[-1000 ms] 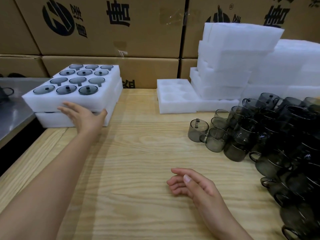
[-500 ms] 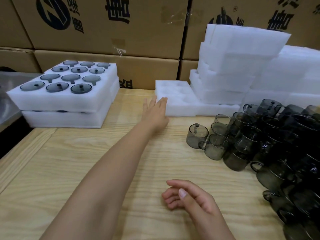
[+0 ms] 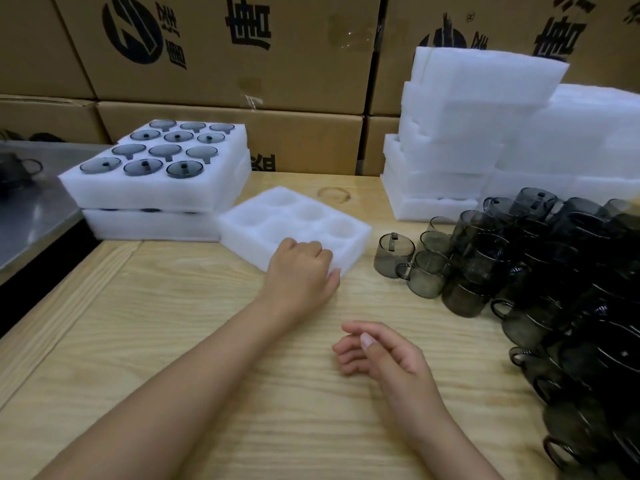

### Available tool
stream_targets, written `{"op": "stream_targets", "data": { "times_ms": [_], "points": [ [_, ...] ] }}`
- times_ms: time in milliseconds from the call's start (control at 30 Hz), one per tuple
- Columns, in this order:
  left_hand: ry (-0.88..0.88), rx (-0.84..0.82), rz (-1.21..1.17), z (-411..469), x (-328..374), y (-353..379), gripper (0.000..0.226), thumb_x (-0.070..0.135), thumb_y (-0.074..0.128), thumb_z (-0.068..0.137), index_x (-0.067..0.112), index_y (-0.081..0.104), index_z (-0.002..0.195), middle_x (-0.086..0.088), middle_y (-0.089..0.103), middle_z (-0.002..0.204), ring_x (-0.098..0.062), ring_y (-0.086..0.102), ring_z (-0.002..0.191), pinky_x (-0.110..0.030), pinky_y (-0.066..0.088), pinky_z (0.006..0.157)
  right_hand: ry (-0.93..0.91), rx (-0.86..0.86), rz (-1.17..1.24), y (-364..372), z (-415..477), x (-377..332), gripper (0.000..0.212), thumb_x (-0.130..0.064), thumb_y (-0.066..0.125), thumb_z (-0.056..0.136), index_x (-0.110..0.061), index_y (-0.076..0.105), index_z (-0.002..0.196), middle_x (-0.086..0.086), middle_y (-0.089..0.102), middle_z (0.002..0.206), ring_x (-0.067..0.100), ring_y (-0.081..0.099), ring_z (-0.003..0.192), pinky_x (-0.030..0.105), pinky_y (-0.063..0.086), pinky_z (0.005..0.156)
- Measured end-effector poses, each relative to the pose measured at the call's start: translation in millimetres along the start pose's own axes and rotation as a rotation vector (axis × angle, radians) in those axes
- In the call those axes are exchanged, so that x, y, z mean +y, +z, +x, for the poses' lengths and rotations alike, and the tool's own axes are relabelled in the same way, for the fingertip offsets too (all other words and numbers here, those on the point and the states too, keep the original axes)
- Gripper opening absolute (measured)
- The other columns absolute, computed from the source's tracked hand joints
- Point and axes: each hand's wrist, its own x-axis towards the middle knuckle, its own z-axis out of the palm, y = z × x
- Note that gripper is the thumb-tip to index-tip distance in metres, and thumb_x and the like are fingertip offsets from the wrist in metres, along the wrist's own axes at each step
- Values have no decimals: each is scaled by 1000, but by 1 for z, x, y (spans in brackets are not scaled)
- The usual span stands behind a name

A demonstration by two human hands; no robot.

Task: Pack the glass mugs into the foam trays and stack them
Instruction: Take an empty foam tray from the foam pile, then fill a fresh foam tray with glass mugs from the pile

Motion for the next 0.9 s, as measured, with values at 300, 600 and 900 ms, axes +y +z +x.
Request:
{"op": "stream_targets", "data": {
  "times_ms": [300,600,900],
  "points": [
    [9,-196,-185,-79,55,-73,37,49,43,87,20,63,98,3,62,92,-20,59,89,-29,34,78,-307,231,-607,5,-7,-1,27,-11,59,90,-32,61,107,-6,48,118,4,45,114,15,34,98],
    [-844,53,-963,-66,-97,-73,40,22,52,96,16,49,135,-1,53,134,-13,48,120,-23,38,94,-195,150,-641,5,-6,-5,24,-18,59,91,-41,54,96,-12,36,130,4,22,136,18,18,104],
    [-916,-3,-1292,-102,-77,-45,42,28,57,94,39,42,132,18,73,90,1,69,82,-13,50,58,-164,104,-968,-22,-12,-36,11,-10,62,78,-19,60,85,-9,58,117,10,49,119,14,29,83]
  ]
}}
